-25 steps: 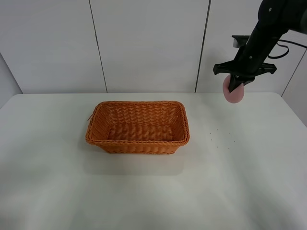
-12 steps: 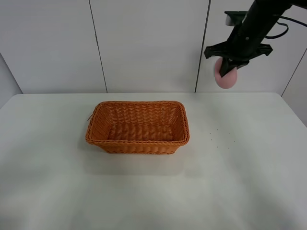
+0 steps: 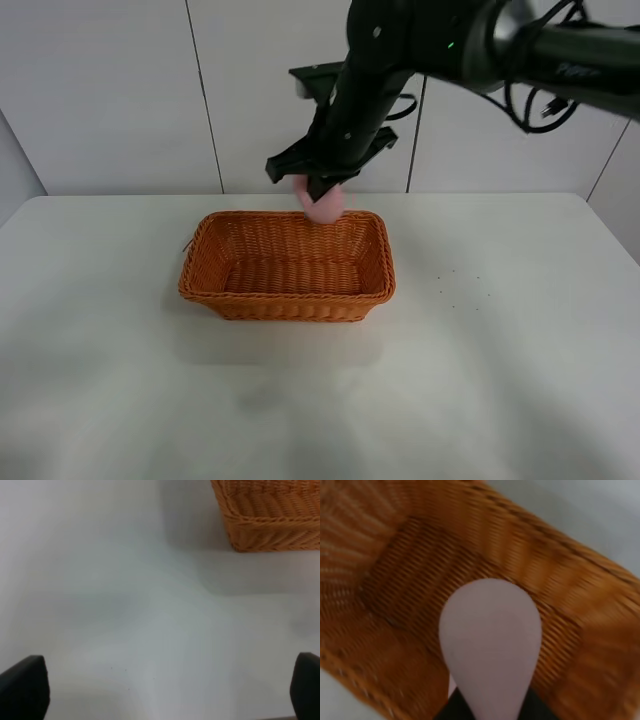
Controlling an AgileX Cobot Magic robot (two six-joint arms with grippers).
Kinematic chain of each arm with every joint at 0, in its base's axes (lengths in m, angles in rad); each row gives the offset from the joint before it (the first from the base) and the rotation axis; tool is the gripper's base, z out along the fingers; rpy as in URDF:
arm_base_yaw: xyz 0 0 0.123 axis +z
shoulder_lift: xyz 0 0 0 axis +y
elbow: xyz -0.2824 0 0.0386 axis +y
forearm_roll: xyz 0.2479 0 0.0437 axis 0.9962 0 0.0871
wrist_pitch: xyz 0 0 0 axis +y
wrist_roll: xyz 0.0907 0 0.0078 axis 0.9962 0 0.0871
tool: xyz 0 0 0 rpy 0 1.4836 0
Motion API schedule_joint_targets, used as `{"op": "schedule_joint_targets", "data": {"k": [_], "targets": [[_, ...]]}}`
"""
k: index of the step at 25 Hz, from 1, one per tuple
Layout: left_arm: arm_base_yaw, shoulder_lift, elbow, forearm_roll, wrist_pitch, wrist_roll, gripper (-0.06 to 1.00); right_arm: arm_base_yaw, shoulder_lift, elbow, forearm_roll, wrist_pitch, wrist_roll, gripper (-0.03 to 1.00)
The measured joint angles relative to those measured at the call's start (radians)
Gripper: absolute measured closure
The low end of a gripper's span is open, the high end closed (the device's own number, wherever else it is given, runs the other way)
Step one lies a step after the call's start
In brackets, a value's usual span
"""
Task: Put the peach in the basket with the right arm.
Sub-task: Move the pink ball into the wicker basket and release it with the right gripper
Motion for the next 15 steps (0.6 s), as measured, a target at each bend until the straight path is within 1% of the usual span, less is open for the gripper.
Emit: {"op": "schedule_joint_targets", "data": {"k": [3, 5, 8, 10, 11, 13, 15], "targets": [[0.000, 0.000, 0.000, 0.000, 0.000, 0.000, -0.04, 0.022, 0.087, 0.000, 0.000, -0.096, 0.000, 0.96], [0.000, 0.000, 0.000, 0.000, 0.000, 0.000, -0.04, 0.022, 0.135, 0.000, -0.001, -0.141, 0.000, 0.96], [0.000, 0.000, 0.000, 0.000, 0.000, 0.000, -0.04, 0.022, 0.199, 0.000, -0.004, -0.163, 0.000, 0.96], [0.000, 0.000, 0.000, 0.000, 0.000, 0.000, -0.04, 0.022, 0.219, 0.000, 0.001, -0.156, 0.000, 0.92], [0.000, 0.000, 0.000, 0.000, 0.000, 0.000, -0.04, 0.022, 0.223, 0.000, 0.002, -0.146, 0.000, 0.86], [0.000, 0.000, 0.000, 0.000, 0.000, 0.000, -0.04, 0.022, 0.223, 0.000, 0.003, -0.120, 0.000, 0.71], [0.000, 0.000, 0.000, 0.000, 0.000, 0.000, -0.04, 0.022, 0.215, 0.000, 0.003, -0.099, 0.000, 0.50]]}}
